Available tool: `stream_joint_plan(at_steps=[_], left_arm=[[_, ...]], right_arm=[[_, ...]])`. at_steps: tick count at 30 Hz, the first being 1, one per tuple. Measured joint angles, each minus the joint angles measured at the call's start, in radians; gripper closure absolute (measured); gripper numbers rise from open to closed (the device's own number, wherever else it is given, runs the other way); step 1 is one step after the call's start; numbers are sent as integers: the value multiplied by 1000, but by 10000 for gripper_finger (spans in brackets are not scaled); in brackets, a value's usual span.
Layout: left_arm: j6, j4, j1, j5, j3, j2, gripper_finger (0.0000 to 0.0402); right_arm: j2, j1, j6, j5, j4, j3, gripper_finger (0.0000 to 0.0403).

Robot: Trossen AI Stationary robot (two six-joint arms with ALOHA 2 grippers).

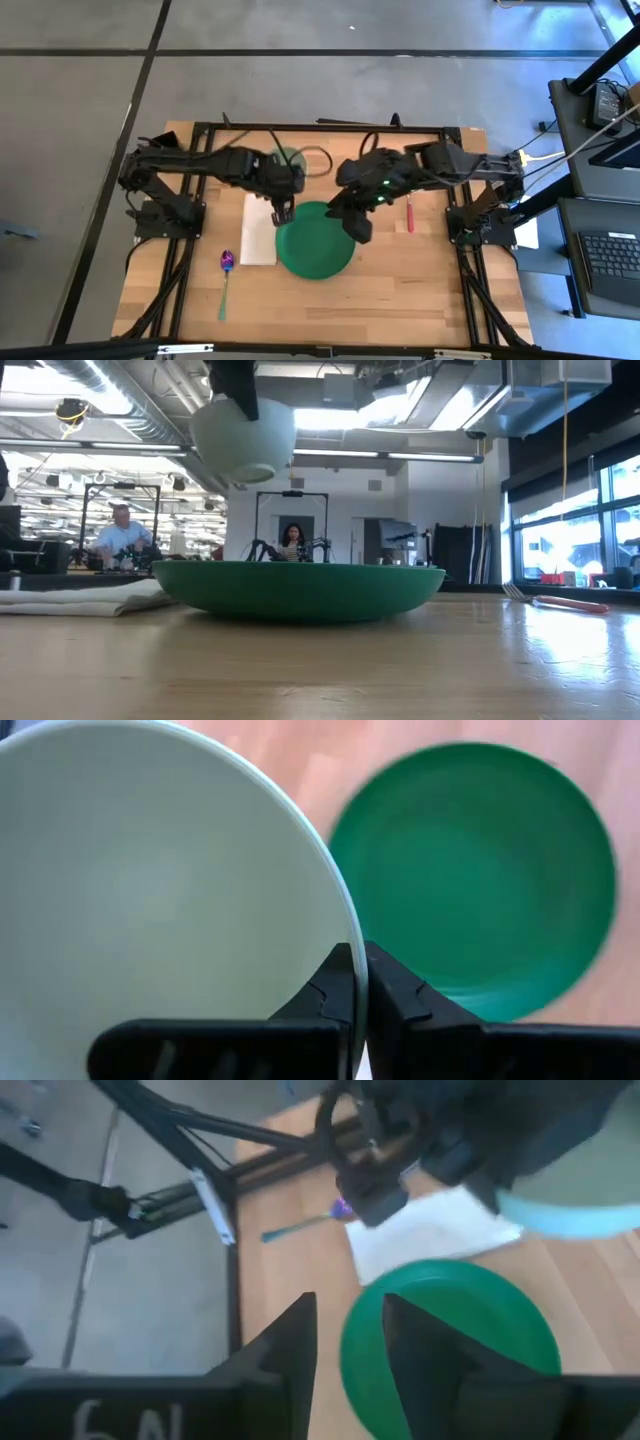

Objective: Set table place
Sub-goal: Put the blue bowl on top of the green plate

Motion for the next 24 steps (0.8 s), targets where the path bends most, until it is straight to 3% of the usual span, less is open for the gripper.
stream_joint_plan(at_steps=[7,15,24], left_arm=[[-35,59,-94,19,-3,121,401],[-38,158,-155,102,-3,282,399],[-44,215,-225,113,-3,392,396]], right_arm=[[-14,22,-46,0,0,89,306],[-11,26,-19,0,-13,90,299],[-7,27,-34,0,-34,88,297]])
